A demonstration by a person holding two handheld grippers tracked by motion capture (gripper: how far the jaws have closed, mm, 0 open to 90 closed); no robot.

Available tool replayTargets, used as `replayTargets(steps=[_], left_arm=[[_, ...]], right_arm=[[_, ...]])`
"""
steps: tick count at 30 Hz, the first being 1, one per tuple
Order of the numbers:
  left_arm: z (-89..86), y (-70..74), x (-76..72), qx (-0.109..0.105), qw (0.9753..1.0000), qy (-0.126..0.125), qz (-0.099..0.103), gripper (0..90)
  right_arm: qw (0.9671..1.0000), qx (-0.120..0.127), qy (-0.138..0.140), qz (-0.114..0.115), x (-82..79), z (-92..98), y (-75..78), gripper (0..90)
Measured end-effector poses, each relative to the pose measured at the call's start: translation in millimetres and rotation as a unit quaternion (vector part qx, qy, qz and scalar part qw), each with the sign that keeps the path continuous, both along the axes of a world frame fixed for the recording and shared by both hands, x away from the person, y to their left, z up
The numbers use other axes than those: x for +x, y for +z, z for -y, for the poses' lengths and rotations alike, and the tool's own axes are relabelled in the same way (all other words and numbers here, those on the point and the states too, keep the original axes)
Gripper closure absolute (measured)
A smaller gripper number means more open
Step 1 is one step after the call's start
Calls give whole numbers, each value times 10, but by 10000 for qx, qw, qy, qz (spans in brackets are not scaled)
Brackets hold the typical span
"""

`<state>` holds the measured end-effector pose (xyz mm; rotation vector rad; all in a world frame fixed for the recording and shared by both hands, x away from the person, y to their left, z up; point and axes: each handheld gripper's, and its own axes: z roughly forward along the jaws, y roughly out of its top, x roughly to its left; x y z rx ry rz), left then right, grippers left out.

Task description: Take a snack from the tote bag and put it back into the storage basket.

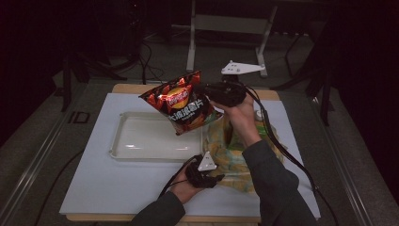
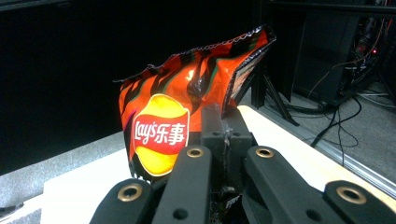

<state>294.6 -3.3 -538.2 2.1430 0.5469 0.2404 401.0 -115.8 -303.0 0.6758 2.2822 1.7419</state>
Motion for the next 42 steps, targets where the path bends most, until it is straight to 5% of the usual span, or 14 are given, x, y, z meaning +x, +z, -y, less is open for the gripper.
replayTargets(steps=[7,24,29,38,41,42], left_arm=[[6,-2,-11,-18,10000,26,28,533],[-44,9,-40,-264,9994,141,160,503],[-51,11,-45,-315,9993,152,140,502],[-73,15,-68,-421,9989,137,158,501],[-73,14,-75,-458,9988,141,134,501],[-75,14,-75,-455,9988,109,120,501]], right_arm=[[9998,-118,-130,-74,125,-138,-146,900],[9957,-126,-602,-691,617,-446,-665,900],[9952,-165,-730,-627,676,-457,-705,900],[9916,383,-1049,-651,776,-520,-793,900],[9907,411,-1099,-682,797,-548,-870,900],[9915,163,-1114,-657,796,-583,-954,900]])
